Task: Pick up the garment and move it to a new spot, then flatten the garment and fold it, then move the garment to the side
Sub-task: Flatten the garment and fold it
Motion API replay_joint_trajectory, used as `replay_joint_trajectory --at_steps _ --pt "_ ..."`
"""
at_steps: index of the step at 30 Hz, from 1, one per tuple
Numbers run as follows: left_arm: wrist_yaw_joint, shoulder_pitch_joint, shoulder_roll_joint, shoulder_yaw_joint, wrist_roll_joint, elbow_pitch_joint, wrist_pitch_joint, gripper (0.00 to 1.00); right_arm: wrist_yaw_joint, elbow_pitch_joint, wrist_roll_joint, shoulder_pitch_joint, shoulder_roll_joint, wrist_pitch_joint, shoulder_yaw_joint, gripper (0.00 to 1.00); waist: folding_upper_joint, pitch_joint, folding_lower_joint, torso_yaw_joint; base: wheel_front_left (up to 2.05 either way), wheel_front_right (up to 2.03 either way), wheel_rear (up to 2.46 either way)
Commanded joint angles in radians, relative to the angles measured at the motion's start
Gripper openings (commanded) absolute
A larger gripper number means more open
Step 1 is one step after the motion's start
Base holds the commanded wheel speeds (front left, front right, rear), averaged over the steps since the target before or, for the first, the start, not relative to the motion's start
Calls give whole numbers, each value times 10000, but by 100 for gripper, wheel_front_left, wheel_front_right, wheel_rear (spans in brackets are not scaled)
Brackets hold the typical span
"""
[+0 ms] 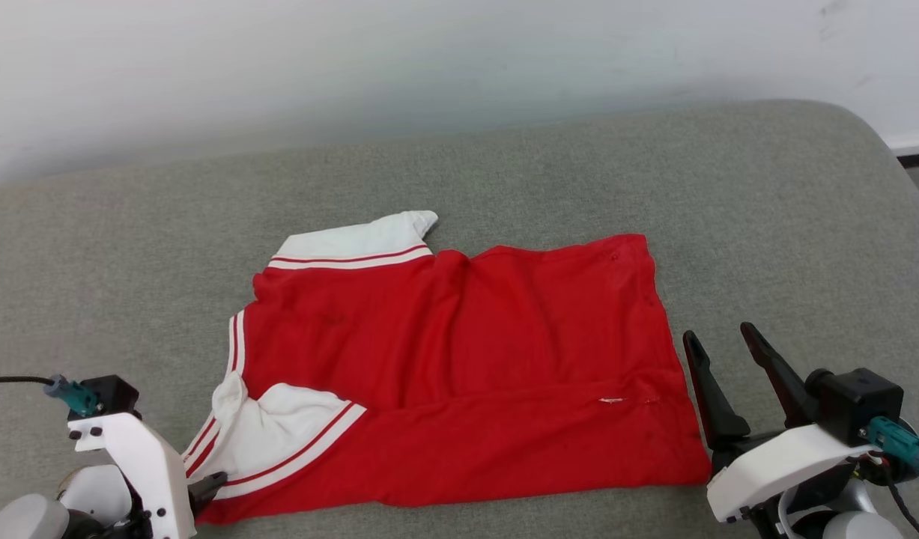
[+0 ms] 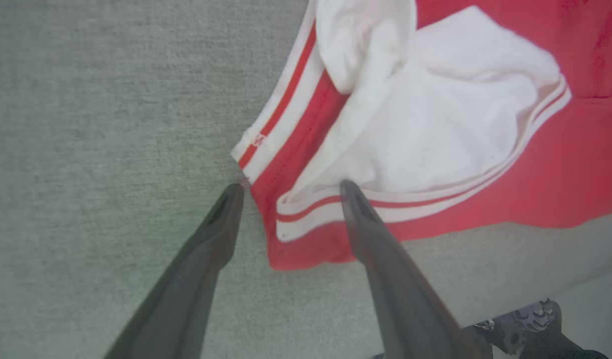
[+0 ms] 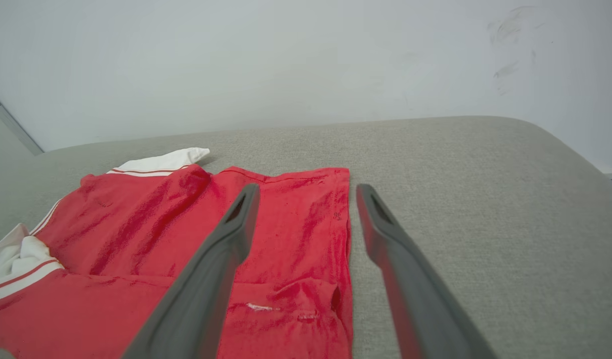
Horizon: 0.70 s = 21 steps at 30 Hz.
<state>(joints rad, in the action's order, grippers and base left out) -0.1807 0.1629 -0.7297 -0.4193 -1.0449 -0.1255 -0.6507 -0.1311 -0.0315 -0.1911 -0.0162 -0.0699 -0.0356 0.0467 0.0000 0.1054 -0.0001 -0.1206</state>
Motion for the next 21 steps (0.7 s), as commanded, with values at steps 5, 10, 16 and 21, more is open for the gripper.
replay_joint_trajectory --at_steps 5,10,16,21 --pt "-90 -184 285 -128 -103 -332 14 100 7 -191 34 -259 135 89 -4 100 0 763 1 -289 0 0 0" --pt "223 -328 1144 -468 -273 -985 290 0 7 -227 76 -314 174 29 -193 100 0 737 1 -133 0 0 0" --pt "461 -306 1523 -439 -99 -1499 1101 0 7 -238 40 -238 108 -461 -400 100 0 421 1 111 0 0 0" --pt "367 -26 1625 -127 391 -1349 2329 0 7 20 -418 -212 -298 -1863 -720 100 0 96 1 384 0 0 0"
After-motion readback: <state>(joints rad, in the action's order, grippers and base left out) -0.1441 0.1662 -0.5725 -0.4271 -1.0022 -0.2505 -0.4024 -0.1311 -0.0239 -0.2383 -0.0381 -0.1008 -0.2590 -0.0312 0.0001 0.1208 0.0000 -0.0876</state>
